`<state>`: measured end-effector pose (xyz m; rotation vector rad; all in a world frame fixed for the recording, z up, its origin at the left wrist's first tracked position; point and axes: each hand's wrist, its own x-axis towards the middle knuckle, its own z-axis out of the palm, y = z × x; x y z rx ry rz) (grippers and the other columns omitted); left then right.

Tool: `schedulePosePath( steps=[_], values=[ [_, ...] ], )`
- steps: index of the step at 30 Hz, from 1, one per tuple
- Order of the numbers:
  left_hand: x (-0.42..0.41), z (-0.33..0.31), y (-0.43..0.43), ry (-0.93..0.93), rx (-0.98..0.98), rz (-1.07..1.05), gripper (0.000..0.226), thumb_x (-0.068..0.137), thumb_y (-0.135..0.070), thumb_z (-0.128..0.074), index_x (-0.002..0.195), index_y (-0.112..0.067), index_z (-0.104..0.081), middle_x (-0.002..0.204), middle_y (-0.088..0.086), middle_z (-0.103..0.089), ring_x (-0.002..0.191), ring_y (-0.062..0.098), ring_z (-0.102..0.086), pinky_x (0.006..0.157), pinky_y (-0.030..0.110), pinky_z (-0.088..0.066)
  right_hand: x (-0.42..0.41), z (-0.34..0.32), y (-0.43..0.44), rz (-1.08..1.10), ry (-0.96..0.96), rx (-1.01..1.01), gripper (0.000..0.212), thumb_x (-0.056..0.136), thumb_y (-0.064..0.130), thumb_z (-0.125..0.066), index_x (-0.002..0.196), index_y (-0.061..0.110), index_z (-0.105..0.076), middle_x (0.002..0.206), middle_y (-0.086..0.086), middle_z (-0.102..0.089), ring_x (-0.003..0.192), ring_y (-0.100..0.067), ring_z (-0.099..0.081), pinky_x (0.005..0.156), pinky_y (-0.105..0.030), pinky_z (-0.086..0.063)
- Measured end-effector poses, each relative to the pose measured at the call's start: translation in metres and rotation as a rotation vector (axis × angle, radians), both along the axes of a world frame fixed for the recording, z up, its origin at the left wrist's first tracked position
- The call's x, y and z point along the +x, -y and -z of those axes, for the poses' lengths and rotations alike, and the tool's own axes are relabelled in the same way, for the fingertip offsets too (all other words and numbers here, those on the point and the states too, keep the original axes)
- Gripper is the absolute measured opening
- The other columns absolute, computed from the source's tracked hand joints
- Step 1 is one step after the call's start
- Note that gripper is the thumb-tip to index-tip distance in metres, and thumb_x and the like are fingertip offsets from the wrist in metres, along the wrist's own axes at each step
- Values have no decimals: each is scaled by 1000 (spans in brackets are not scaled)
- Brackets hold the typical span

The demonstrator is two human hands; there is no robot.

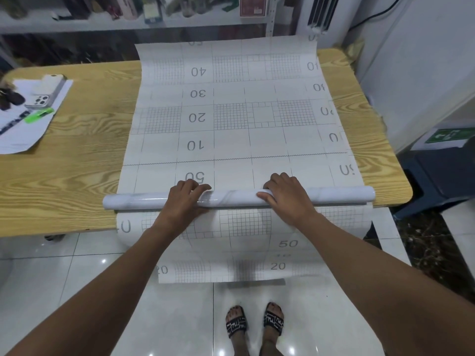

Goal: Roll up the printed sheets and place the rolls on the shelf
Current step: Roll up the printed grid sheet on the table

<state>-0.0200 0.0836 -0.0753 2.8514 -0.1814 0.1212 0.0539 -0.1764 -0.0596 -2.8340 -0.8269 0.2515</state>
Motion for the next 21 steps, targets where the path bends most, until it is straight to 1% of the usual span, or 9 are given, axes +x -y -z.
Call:
schedulePosePath(
  steps=[2,4,7,9,11,13,15,18,21],
  values=[
    [1,-1,0,-7,14,-7,57,56,-22,-87,106,-13,-62,89,9,-60,76,32,-54,66,36,-38,-1,-1,0,0,2,15,77,82,58,-6,106,13,-63,106,-3,-58,98,-23,-49,84,-33,-33],
    [2,-2,0,-9,26,-16,58,54,-22,-88,105,-12,-63,88,9,-63,77,33,-55,66,38,-41,-2,-2,1,7,-3,31,74,83,56,-7,110,14,-62,107,-3,-59,98,-23,-50,85,-34,-34],
    [3,-3,0,-13,25,-28,53,57,-24,-86,103,-13,-63,89,6,-64,80,33,-55,69,37,-38,-5,-1,3,13,11,59,66,87,52,-14,113,14,-60,106,-3,-60,97,-24,-53,85,-36,-37],
    [3,-2,-2,-19,20,-28,46,64,-27,-82,103,-14,-63,92,4,-65,84,31,-54,72,34,-33,-7,0,5,10,44,82,60,89,49,-20,111,12,-61,104,-4,-61,93,-25,-55,82,-36,-39],
    [3,-2,-3,-32,17,-22,41,70,-29,-78,104,-15,-63,94,3,-65,87,29,-54,75,33,-31,-8,1,6,9,56,89,52,92,47,-27,110,12,-61,103,-4,-61,92,-26,-55,81,-36,-40],
    [2,-2,-2,-35,9,-16,38,73,-29,-76,105,-14,-63,96,4,-65,88,29,-54,77,34,-33,-9,1,6,3,52,80,49,92,46,-29,111,13,-60,104,-4,-60,92,-26,-54,81,-36,-40],
    [0,-3,-1,-24,-1,0,36,76,-27,-73,107,-12,-62,98,6,-63,89,30,-52,78,36,-35,-9,2,6,-2,60,75,52,91,47,-25,111,13,-59,104,-4,-59,90,-25,-54,79,-36,-40],
    [-3,-3,0,5,-15,12,37,76,-23,-73,108,-10,-60,105,10,-57,93,26,-44,78,36,-36,-10,2,7,5,52,82,52,90,46,-26,114,13,-58,106,-4,-59,91,-25,-54,79,-36,-42],
    [-3,-5,4,9,-4,0,38,73,-19,-76,106,-7,-61,100,12,-56,88,30,-48,75,38,-40,-11,3,8,3,61,88,50,91,45,-27,114,13,-57,106,-4,-59,91,-25,-55,79,-37,-43]
  ],
)
